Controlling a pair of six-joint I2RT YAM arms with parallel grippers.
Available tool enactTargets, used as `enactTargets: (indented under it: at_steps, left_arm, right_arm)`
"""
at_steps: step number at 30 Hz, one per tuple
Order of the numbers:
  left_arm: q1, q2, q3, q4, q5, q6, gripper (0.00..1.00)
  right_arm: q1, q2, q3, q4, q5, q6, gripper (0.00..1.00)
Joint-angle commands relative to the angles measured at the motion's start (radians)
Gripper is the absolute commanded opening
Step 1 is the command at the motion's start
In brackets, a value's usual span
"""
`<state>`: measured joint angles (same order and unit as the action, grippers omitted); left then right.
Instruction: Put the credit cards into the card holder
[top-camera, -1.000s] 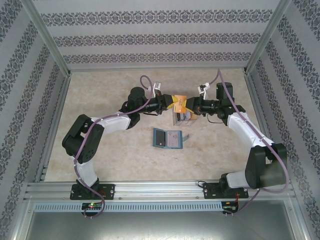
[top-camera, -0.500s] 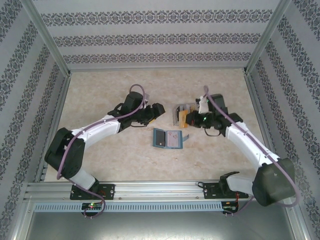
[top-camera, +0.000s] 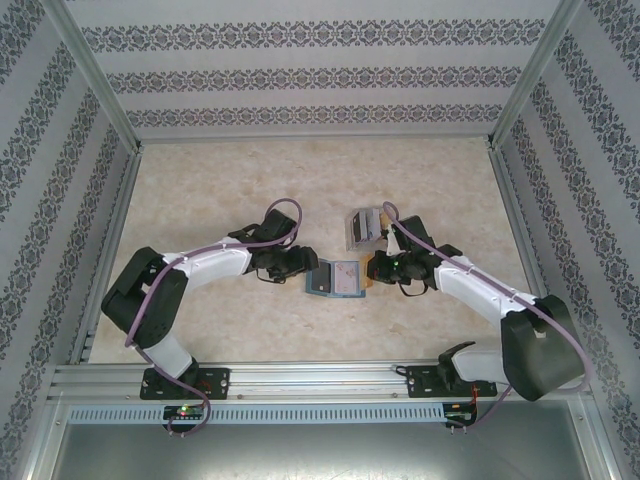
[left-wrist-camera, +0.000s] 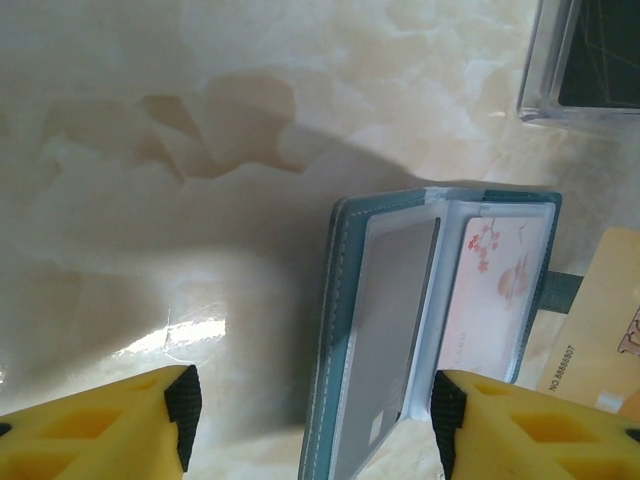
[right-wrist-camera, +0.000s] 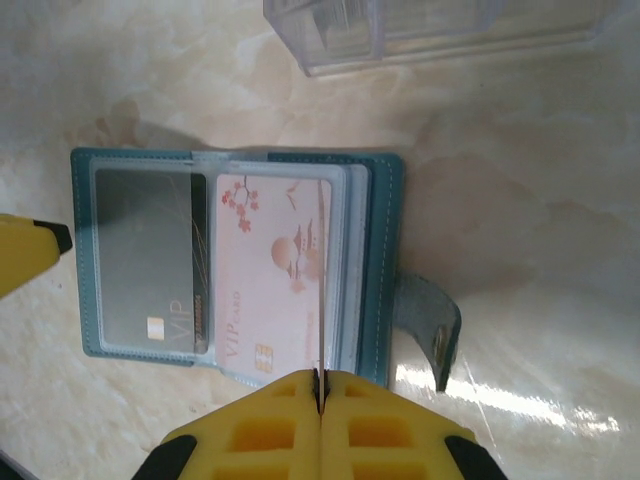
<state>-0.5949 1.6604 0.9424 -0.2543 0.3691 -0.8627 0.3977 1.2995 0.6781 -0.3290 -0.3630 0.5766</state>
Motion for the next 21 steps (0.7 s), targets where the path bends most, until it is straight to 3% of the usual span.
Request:
enactTargets:
  at_steps: [1, 14, 21]
  left_arm:
    - [-0.009, 0.020, 0.007, -0.016, 0.003, 0.025, 0.61]
    - [-0.014, 0.060, -0.004, -0.011, 0.021, 0.029, 0.31]
    - [-0.019, 0.088, 0.004, -0.005, 0.026, 0.033, 0.17]
  right_arm:
    - [0.011, 0.027, -0.011, 0.057, 0.025, 0.031, 0.03]
    - [0.010, 0.137, -0.015, 0.093, 0.040, 0.046, 0.04]
    - [0.012, 0.151, -0.019, 0.168, -0.036, 0.087, 0.04]
